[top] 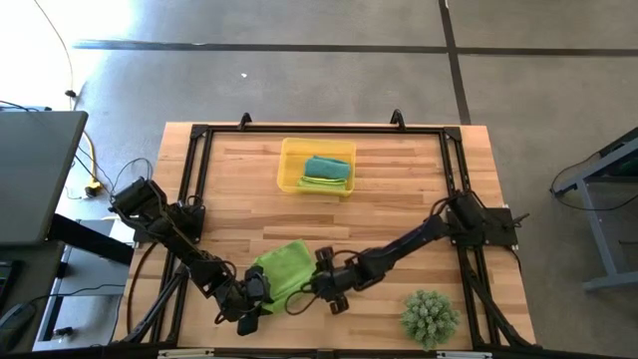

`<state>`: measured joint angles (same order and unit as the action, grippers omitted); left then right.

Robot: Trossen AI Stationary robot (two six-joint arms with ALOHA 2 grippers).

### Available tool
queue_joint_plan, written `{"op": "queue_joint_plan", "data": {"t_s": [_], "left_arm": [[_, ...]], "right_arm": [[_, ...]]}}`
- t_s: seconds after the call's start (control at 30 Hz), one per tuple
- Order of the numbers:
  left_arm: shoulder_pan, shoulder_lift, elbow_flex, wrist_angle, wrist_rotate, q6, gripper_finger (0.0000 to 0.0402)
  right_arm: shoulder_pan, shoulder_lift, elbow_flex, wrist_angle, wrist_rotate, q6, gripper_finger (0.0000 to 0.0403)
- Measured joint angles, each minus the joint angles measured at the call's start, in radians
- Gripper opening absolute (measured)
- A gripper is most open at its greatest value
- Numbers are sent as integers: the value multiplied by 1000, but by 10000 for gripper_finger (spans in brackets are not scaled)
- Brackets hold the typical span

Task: Roll microfiber towels into tight, uniform cylinder then place into a basket
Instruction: Roll the green microfiber towel

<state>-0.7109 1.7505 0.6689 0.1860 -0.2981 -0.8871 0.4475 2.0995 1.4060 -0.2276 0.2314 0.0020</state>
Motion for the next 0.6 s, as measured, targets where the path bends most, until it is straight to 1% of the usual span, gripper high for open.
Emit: {"op": "queue_joint_plan", "data": {"t_s": [0.17, 0.33, 0.43, 0.53, 0.6], "left_arm": [[0, 0, 0, 0, 0, 0, 147], [0, 0, 0, 0, 0, 0, 147], [0, 0, 0, 0, 0, 0, 147], [0, 0, 0, 0, 0, 0, 147], [0, 0, 0, 1, 0, -1, 147]], "right_arm": [[-9, 0, -51, 69, -35, -1, 216], [-9, 0, -79, 112, -35, 0, 216], [-9, 0, -83, 109, -36, 0, 212], [-9, 7, -81, 118, -36, 3, 190], [-10, 19, -81, 127, -41, 31, 164]]}}
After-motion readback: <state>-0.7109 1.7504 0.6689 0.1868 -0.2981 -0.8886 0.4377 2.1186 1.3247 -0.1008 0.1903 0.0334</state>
